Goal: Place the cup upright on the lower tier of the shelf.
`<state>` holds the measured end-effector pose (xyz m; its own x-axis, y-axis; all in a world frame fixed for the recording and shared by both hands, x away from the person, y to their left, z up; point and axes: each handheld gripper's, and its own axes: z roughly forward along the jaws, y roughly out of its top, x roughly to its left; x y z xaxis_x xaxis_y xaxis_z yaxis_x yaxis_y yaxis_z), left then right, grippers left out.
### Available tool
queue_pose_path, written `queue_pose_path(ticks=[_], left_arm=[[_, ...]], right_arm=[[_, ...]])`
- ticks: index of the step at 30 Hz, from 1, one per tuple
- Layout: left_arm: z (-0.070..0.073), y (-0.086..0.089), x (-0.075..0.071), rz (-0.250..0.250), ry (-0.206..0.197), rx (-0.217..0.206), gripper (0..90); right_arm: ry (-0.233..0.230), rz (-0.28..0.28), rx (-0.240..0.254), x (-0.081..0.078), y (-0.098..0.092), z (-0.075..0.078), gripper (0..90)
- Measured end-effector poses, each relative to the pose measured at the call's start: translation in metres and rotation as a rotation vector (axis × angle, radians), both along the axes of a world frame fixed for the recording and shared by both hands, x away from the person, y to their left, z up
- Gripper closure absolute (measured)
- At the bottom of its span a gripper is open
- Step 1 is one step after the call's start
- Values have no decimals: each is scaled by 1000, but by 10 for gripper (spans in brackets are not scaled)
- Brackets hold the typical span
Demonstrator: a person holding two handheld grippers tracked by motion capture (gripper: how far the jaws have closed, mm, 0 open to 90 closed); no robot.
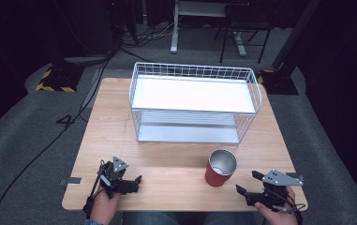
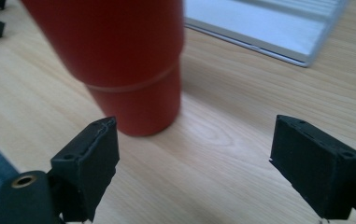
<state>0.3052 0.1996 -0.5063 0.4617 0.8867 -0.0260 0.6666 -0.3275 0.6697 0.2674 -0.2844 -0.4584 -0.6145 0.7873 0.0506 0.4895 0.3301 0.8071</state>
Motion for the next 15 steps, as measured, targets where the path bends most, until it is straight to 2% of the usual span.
queue_pose_path(ticks=[5,11,15], left_arm=[[0,0,-1,9,1,-1,1],[0,0,-1,11,1,-1,1],[0,0,-1,11,2,-1,1]], right_arm=[[8,47,-18,0,13,1,157],[3,65,-15,3,26,-3,157],[-3,63,16,8,32,-10,157]])
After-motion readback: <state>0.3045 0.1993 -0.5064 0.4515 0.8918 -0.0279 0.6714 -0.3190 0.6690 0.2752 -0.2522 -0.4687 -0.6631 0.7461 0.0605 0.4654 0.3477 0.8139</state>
